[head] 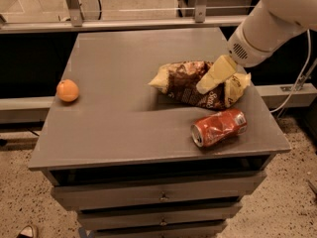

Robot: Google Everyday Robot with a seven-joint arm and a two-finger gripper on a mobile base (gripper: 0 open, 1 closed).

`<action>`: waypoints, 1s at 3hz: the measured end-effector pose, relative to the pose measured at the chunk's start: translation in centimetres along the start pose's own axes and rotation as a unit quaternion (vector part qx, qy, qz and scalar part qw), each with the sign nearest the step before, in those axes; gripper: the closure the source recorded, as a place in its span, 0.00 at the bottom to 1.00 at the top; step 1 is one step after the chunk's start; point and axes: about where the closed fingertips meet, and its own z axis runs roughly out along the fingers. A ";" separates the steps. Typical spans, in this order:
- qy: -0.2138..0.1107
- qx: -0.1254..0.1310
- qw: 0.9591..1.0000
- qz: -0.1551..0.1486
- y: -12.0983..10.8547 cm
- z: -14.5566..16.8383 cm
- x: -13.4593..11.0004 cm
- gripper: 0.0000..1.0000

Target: Move brown chip bag near coke can

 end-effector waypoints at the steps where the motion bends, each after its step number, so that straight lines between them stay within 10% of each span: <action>1: -0.096 -0.025 0.995 0.013 -4.2 -1.0 1.2 0.00; 3: -0.219 -0.103 0.970 -0.006 -10.4 -3.0 3.4 0.00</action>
Offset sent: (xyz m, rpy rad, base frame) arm 0.0155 -0.1293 0.0558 0.3032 -0.3737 0.4216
